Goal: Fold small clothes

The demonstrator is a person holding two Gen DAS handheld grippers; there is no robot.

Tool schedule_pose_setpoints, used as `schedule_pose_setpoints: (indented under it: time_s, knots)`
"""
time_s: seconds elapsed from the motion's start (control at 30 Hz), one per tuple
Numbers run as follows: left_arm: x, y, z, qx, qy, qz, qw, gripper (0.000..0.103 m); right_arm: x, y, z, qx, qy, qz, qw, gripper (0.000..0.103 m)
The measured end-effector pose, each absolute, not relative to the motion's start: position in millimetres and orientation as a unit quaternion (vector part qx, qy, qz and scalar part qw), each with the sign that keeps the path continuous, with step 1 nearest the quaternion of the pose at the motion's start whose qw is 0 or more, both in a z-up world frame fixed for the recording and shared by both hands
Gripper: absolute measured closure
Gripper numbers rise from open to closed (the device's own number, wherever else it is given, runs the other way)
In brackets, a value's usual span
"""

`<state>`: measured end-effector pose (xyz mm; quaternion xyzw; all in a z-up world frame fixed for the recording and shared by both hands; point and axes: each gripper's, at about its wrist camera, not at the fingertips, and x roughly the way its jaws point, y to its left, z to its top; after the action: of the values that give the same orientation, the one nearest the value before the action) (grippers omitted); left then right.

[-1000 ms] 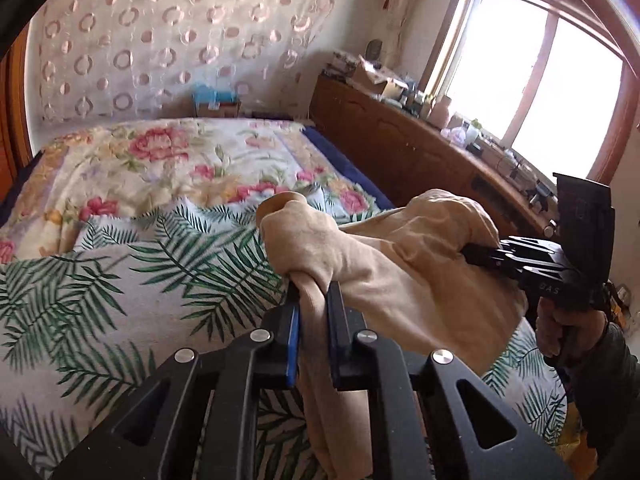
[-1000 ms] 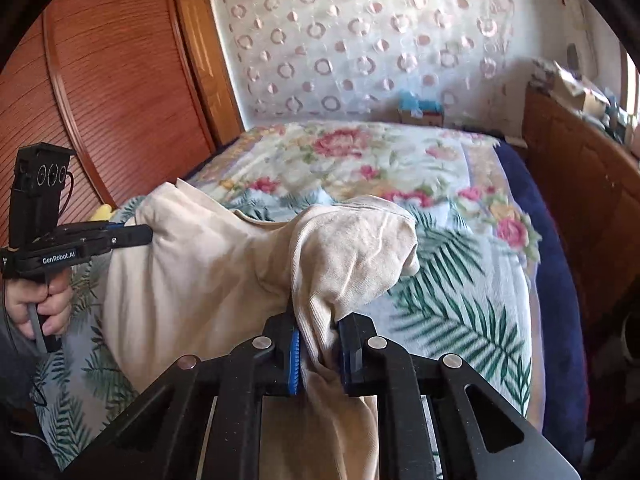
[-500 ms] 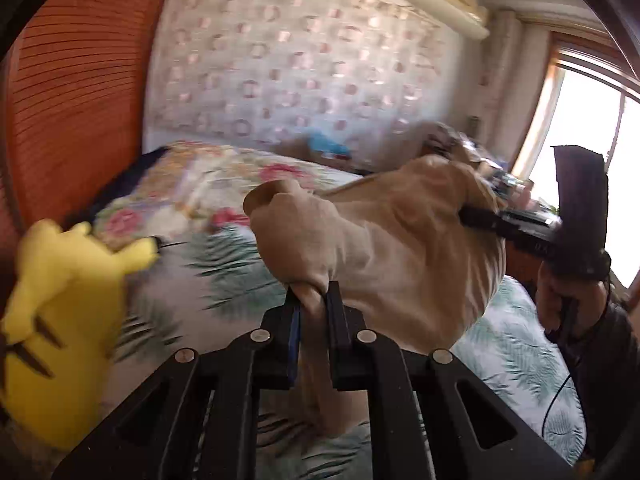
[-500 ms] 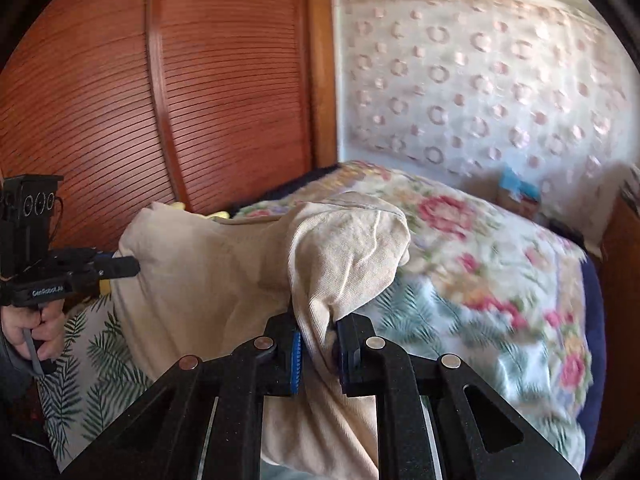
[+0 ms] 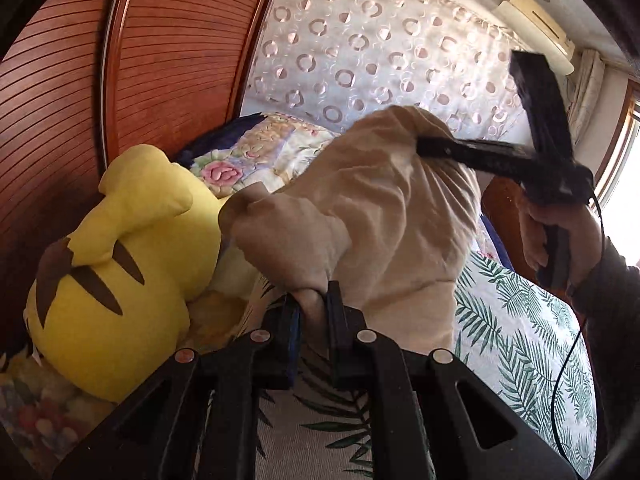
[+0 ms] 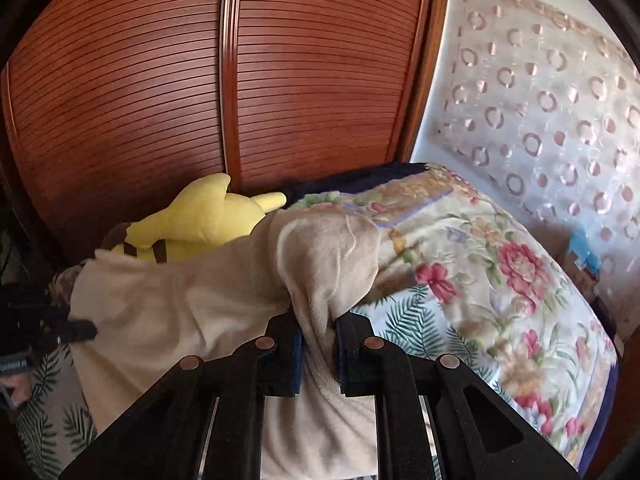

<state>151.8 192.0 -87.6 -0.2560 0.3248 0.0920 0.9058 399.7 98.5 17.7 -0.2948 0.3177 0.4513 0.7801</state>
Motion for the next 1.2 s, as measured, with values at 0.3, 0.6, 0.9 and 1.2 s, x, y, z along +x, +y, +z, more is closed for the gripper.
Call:
schedule_pose_setpoints:
  time_s: [0.3, 0.6, 0.9, 1.2]
  knots:
    - [151.4, 193.5, -91.7, -0.248, 0.344, 0.096, 0.900, 0.091, 417.8, 131.0, 3.5, -0.271, 0.327, 0.403, 0.811, 0.064]
    - [146.1, 193.8, -87.8, -0.228, 0.343, 0.112, 0.904, 0.072, 394.5, 101.8, -12.5, -0.232, 0.349, 0.368, 0.830, 0.063]
    - [122.1, 178.2, -57.1, -0.160, 0.294, 0.140, 0.932, 0.020, 331.3, 31.1, 6.1, -0.172, 0.299, 0.378, 0.859, 0.063]
    - [105.0, 133.0, -21.6, -0.121, 0.278, 0.106, 0.947, 0.020, 244.6, -43.1, 22.5, -0.130, 0.283, 0.354, 0.882, 0.063]
